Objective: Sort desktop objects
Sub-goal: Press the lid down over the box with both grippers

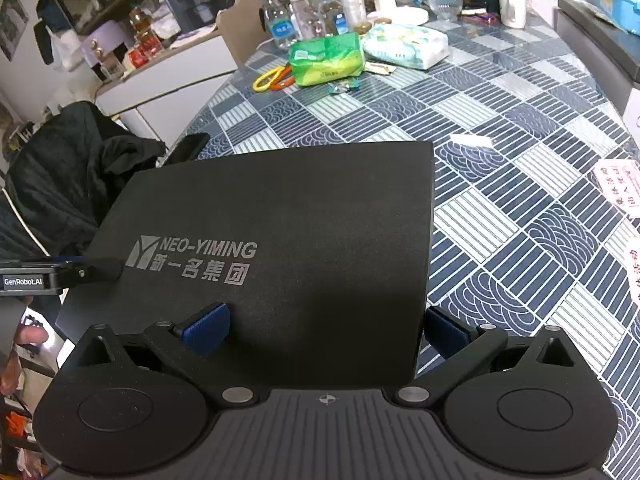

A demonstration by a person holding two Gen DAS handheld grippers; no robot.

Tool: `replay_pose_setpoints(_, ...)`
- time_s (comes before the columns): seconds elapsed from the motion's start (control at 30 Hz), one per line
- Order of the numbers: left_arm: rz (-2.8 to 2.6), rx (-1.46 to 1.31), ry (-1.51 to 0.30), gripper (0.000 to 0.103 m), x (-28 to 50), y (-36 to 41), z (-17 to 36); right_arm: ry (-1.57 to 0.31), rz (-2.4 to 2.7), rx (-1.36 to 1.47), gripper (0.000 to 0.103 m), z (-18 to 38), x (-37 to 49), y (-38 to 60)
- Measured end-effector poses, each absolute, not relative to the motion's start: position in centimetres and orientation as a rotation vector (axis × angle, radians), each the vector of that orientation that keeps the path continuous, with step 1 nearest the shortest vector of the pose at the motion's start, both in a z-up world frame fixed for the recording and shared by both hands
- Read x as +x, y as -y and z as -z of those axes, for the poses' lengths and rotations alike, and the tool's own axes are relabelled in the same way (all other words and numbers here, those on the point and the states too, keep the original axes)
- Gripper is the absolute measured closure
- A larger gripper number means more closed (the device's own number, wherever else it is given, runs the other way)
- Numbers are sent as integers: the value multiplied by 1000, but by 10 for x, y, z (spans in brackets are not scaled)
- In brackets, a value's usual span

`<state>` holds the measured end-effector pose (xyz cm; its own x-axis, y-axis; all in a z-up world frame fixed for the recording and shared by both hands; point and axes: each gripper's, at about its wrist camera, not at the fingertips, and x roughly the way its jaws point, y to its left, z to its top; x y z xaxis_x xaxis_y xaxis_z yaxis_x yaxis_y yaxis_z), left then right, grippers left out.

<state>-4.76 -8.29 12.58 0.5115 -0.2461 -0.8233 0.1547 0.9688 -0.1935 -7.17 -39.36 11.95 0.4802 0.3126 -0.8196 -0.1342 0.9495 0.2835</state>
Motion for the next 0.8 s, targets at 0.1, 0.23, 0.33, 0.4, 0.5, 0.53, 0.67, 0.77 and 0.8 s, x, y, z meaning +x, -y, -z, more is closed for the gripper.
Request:
replay_pose_setpoints(0.1, 238, -102, -1011, 0, -47, 84, -125, -1039, -273, 184, 0, -118, -72, 392)
replay_pose_setpoints(0.23, 238, -97, -1014, 0, -47, 84, -123, -1044, -268, 173, 0, -116, -72, 390)
replay_pose_setpoints(0.33, 239, -96, -1017, 0, -46, 83, -121, -1047, -268, 172, 0, -115, -71, 390)
replay_pose_setpoints(0.4, 240, -95, -1019, 0, -46, 83, -121, -1050, -268, 171, 0, -114, -71, 390)
replay_pose_setpoints(0.5, 239, -91, -1021, 0, -45, 84, -120, -1053, -267, 169, 0, -112, -70, 390)
replay_pose_setpoints(0.53, 239, -89, -1021, 0, -45, 84, -119, -1054, -267, 169, 0, -112, -70, 390)
replay_pose_setpoints(0.67, 239, -83, -1020, 0, -45, 83, -118, -1058, -268, 174, 0, -110, -70, 390)
replay_pose_setpoints(0.77, 238, -80, -1018, 0, -45, 83, -118, -1060, -269, 179, 0, -109, -70, 391)
replay_pose_setpoints(0.8, 237, -80, -1018, 0, -46, 84, -118, -1061, -269, 179, 0, -109, -70, 391)
